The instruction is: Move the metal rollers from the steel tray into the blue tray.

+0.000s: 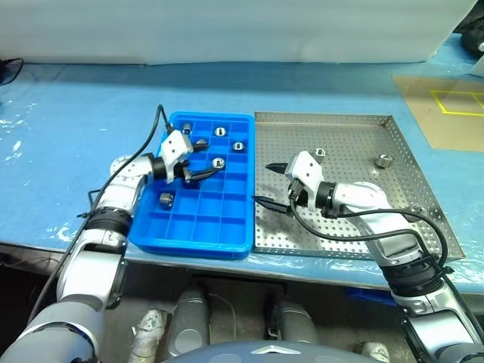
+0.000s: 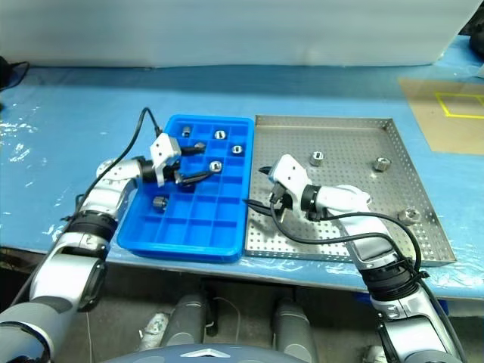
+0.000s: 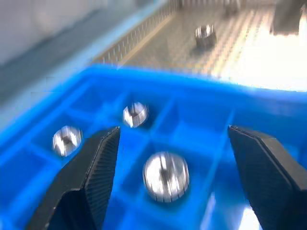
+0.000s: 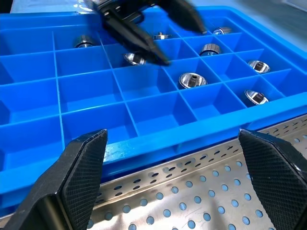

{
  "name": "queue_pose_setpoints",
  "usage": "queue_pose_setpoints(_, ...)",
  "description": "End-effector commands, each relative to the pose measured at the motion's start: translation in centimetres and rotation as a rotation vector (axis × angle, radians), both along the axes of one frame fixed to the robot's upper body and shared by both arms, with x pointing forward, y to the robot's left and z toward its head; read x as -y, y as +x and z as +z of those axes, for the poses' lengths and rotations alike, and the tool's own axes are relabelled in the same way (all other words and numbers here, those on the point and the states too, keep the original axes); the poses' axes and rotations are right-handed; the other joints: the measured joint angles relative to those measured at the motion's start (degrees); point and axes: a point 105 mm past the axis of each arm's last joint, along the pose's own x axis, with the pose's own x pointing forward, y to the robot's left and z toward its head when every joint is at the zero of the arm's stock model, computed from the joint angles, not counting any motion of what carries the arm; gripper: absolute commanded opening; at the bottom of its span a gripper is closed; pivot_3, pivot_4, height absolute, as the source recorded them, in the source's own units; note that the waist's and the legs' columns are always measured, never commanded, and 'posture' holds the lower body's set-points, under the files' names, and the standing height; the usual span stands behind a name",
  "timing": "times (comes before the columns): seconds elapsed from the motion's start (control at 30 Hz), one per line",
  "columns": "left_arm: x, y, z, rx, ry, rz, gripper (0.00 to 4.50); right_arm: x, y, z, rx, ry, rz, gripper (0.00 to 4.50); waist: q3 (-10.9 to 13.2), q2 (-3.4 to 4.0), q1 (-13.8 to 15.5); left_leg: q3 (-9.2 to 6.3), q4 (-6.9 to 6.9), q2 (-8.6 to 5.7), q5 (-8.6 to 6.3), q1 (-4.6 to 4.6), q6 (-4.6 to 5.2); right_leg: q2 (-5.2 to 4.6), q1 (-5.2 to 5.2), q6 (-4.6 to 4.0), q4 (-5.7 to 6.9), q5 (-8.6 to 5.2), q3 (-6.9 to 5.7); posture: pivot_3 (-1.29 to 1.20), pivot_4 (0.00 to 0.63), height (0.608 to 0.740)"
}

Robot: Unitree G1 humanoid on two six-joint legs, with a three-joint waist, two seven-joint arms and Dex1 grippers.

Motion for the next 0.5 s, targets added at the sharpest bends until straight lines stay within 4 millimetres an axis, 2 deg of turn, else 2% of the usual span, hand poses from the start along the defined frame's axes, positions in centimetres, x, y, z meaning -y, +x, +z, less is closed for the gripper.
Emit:
queue_pose_setpoints(0.03,2.8,0.7,3.4,0.085,-0.081,-0.048,3.76,1.2,-0.1,1.8,0.075,0.016,-0.057,4.5,0.0,0.0,0.0,0.0,0.0,0.0,0.0,0.01,0.01,0.01,0.0,0.0,0.0,0.0,0.01,-0.21,0.15,0.74)
queue_pose_setpoints(0.1,4.4,0.8,3.6,0.083,-0.083,-0.087,3.76,1.8,-0.1,1.9,0.086,0.015,-0.093,4.5,0.0,0.0,-0.1,0.01,0.0,-0.01,0.0,0.0,0.04,0.0,0.0,0.0,0.0,0.0,0.01,-0.25,0.15,0.74)
queue_pose_setpoints(0.2,6.3,1.0,2.8,0.065,-0.054,-0.118,3.76,2.7,-0.4,2.2,0.095,0.02,-0.145,4.5,0.0,-0.01,-1.1,0.03,0.02,-0.03,0.05,0.02,0.13,0.01,0.01,0.01,-0.03,0.01,0.08,-0.32,0.15,0.74)
queue_pose_setpoints(0.33,9.3,1.6,1.4,0.033,-0.014,-0.104,3.76,4.1,-1.4,2.2,0.102,0.019,-0.228,4.5,0.0,-0.02,-2.6,0.03,0.02,-0.03,0.03,0.02,0.29,0.04,0.02,0.04,-0.07,0.02,0.08,-0.42,0.15,0.74)
queue_pose_setpoints(0.4,10.3,1.9,1.3,-0.012,-0.047,-0.078,3.76,4.5,-1.8,2.2,0.101,0.019,-0.257,4.5,0.0,-0.02,-3.2,0.03,0.03,-0.04,-0.01,-0.01,0.36,0.03,0.02,0.05,-0.09,0.02,0.08,-0.44,0.15,0.74)
queue_pose_setpoints(0.5,12.9,1.8,1.0,-0.049,-0.065,-0.069,3.76,5.5,-2.8,1.9,0.099,0.015,-0.331,4.5,0.0,-0.03,-4.0,0.02,0.06,-0.06,-0.04,-0.01,0.4,0.03,0.02,0.06,-0.1,0.03,0.09,-0.53,0.15,0.74)
